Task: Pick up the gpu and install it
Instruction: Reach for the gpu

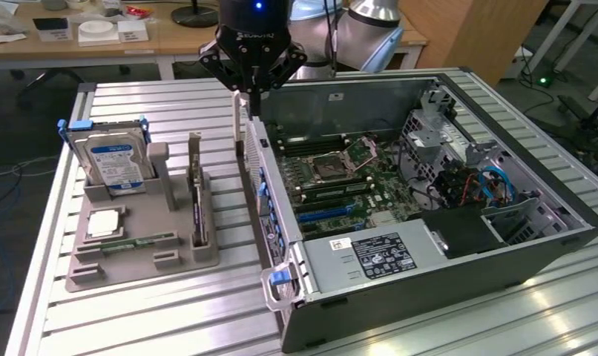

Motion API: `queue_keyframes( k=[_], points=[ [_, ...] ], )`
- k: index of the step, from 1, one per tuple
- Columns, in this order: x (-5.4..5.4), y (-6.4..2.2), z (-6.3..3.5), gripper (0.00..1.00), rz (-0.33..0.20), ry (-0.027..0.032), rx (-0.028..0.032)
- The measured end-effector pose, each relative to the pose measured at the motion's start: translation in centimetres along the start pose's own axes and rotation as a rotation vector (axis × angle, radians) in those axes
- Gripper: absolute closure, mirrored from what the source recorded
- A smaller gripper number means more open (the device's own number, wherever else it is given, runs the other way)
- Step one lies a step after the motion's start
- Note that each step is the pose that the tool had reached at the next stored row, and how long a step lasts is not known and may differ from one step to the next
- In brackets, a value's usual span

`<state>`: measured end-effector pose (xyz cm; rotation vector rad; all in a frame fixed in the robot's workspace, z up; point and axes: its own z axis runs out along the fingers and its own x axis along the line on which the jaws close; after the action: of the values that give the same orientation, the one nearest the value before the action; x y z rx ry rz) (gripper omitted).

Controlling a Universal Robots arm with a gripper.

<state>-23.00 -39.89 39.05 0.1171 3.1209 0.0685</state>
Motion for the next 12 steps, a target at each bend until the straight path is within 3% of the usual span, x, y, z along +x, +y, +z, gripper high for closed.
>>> queue_keyframes(
  k=[12],
  points=[
    [1.4, -0.11, 0.02, 0.89, 0.000, 0.0012, 0.0001]
  ],
)
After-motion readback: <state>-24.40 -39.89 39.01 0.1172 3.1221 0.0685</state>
